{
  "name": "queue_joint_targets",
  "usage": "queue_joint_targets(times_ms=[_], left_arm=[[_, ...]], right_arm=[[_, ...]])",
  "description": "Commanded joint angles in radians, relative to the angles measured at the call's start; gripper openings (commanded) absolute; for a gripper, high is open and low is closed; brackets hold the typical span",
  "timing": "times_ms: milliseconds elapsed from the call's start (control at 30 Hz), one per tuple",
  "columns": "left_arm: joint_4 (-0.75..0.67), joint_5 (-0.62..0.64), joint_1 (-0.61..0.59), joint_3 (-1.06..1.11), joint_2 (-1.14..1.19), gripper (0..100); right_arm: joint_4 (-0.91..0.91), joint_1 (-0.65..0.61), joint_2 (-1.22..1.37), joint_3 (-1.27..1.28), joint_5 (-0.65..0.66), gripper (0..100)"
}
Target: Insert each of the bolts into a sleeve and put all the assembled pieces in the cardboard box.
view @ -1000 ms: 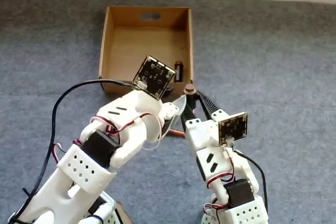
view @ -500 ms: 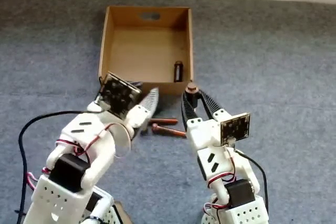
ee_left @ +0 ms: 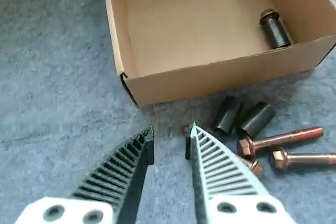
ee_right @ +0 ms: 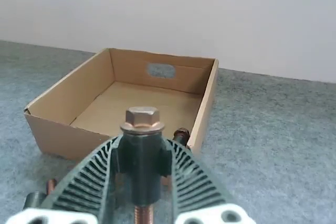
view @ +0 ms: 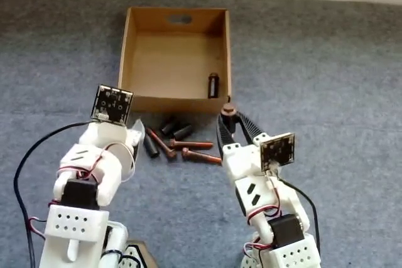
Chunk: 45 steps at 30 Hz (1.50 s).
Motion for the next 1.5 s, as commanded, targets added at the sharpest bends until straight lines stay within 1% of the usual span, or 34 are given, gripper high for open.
queue_joint_targets(times_ms=[0, 100, 200, 267, 433, 500, 600, 667, 733, 900, 1033, 1133, 1267, 1467], left_arm=[[-0.003, -0.008, -0.008, 0.044, -0.010, 12], [-0.002, -0.018, -0.016, 0.065, -0.004, 12], [-0.005, -0.061, -0.013, 0.065, 0.073, 12], [-0.014, -0.063, -0.013, 0.048, 0.176, 12], [-0.026, -0.058, -0.010, -0.087, 0.524, 12], [-0.031, -0.058, -0.010, -0.137, 0.639, 12], [-0.031, -0.058, -0.010, -0.189, 0.736, 12], [-0.031, -0.058, -0.010, -0.199, 0.756, 12], [-0.031, -0.058, -0.010, -0.197, 0.756, 12], [-0.034, -0.058, -0.008, -0.185, 0.763, 12], [-0.109, -0.058, -0.008, -0.130, 0.763, 12], [-0.163, -0.058, -0.008, -0.097, 0.757, 12], [-0.166, -0.058, -0.008, -0.094, 0.757, 12], [-0.164, -0.058, -0.008, -0.093, 0.757, 12]], right_arm=[[0.018, 0.012, -0.013, -0.021, 0.005, 0.7], [0.084, 0.013, -0.002, -0.050, 0.006, 0.7], [0.191, 0.013, -0.002, -0.145, 0.006, 0.7], [0.242, 0.013, -0.001, -0.223, 0.012, 0.7], [0.263, 0.015, -0.001, -0.329, 0.167, 0.7], [0.263, 0.041, 0.008, -0.334, 0.175, 0.7], [0.257, 0.077, 0.077, -0.377, 0.173, 0.7], [0.255, 0.082, 0.162, -0.433, 0.144, 0.7], [0.255, 0.087, 0.272, -0.521, 0.075, 0.7], [0.255, 0.082, 0.625, -0.777, -0.061, 0.7], [0.255, 0.082, 0.906, -0.923, -0.130, 0.7], [0.216, 0.081, 1.082, -1.032, -0.143, 0.7], [0.131, 0.081, 1.291, -1.182, -0.137, 0.7], [0.122, 0.081, 1.541, -1.389, -0.141, 0.7]])
